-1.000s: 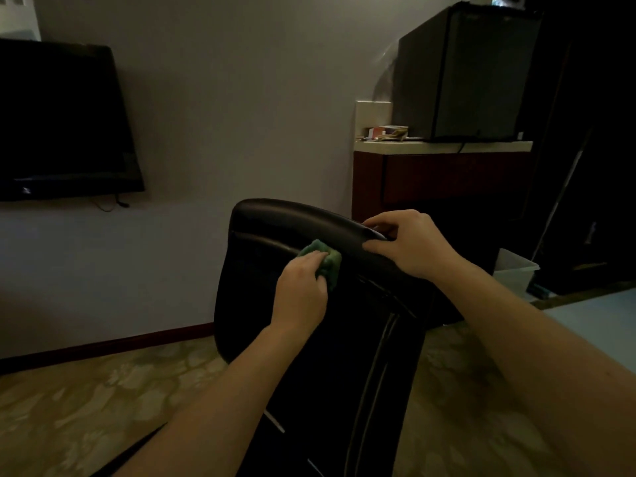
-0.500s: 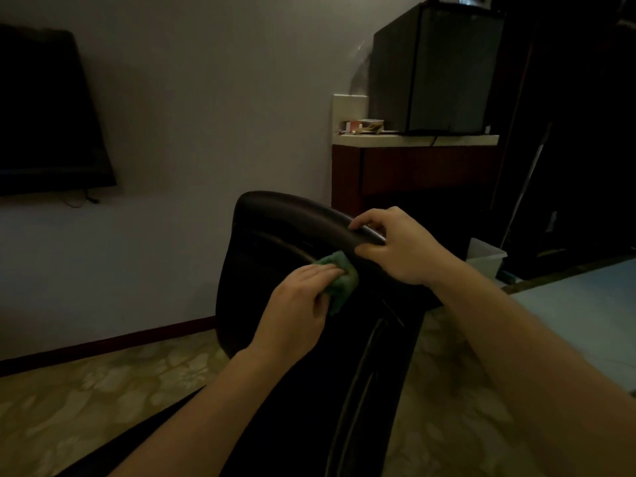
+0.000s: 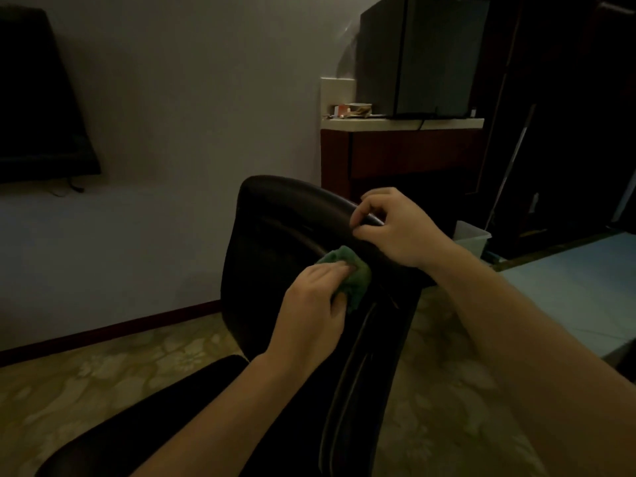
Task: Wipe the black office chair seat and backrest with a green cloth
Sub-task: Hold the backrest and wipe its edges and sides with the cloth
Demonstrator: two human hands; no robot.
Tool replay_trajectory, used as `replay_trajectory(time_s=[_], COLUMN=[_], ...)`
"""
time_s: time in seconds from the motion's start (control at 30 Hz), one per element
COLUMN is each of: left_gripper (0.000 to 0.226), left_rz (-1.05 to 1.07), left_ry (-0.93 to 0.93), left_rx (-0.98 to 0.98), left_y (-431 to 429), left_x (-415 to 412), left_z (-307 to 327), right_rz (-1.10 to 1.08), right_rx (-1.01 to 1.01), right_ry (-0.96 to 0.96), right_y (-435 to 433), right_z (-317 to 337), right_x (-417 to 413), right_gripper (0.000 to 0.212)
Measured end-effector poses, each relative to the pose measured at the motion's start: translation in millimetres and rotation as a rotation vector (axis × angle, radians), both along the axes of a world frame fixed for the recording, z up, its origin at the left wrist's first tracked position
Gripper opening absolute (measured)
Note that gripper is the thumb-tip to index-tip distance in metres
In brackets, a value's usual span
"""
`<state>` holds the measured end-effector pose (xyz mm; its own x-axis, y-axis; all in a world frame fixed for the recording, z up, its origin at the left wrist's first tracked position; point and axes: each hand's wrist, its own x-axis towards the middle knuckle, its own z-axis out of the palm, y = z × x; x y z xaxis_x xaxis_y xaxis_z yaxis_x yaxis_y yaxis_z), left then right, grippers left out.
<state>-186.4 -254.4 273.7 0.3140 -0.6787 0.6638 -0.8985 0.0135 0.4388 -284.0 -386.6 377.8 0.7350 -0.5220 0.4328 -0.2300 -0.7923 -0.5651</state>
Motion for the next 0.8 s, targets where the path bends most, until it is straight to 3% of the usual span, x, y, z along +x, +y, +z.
replay_trajectory(time_s=[0.23, 0.5, 0.8], left_gripper=[0.041, 0.041, 0.039], left_rz=[-0.061, 0.002, -0.015], left_ry=[-0.087, 0.108, -0.15], left_rx=[0.06, -0.035, -0.027], left_y=[4.5, -11.1, -5.0], left_x=[13.8, 20.7, 2.1], left_z=[7.6, 14.1, -11.7], right_rz=[0.157, 0.187, 0.182], right_rx=[0.061, 0.078, 0.074], right_ry=[0.024, -0.009, -0.044], right_y=[-3.4, -9.4, -20.7], right_z=[-4.2, -6.6, -10.3], right_x=[-6.0, -4.0, 4.5], right_gripper=[0.022, 0.021, 0.02])
